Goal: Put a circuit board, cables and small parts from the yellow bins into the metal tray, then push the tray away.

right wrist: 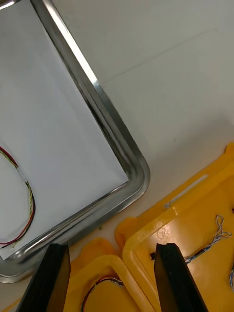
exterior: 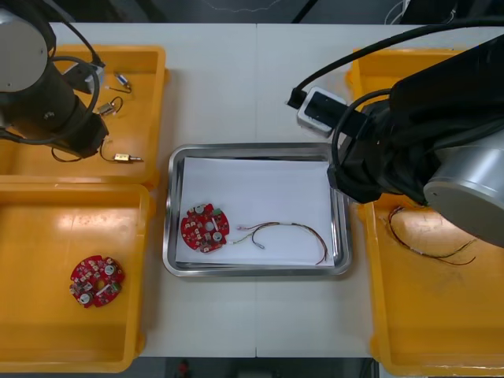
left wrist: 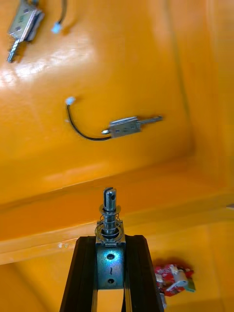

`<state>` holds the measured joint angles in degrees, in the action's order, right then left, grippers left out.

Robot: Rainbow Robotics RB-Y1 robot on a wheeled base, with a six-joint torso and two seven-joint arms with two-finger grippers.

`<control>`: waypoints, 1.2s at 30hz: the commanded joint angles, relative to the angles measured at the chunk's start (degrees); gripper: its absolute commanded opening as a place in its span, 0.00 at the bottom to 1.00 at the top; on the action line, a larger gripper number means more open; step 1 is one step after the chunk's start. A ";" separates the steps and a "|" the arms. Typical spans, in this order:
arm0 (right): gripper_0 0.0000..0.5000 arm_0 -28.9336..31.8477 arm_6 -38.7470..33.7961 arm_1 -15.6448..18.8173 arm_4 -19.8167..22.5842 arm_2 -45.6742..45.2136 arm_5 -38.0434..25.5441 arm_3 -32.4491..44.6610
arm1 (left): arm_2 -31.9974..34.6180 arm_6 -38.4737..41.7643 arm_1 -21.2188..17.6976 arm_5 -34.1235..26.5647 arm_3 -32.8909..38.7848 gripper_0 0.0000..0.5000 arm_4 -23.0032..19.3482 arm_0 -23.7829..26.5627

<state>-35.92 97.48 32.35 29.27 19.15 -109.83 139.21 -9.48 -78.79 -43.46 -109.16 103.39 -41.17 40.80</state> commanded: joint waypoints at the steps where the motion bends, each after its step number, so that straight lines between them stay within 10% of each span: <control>1: 1.00 -0.29 -7.04 4.12 2.37 -6.23 -0.17 1.77 | -0.10 10.42 3.82 -0.84 6.03 0.00 1.36 0.86; 21: 1.00 4.72 -10.73 13.62 14.06 -32.77 -0.17 -9.83 | -15.57 27.12 16.30 -0.84 9.81 0.00 13.57 3.15; 36: 1.00 4.98 -11.08 17.13 7.03 -38.83 -0.17 -22.31 | -23.74 30.37 17.62 9.05 -0.30 0.00 17.70 3.06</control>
<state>-31.35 88.76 47.01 38.05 -17.16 -109.85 118.00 -31.98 -52.76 -26.91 -102.44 104.10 -24.37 41.39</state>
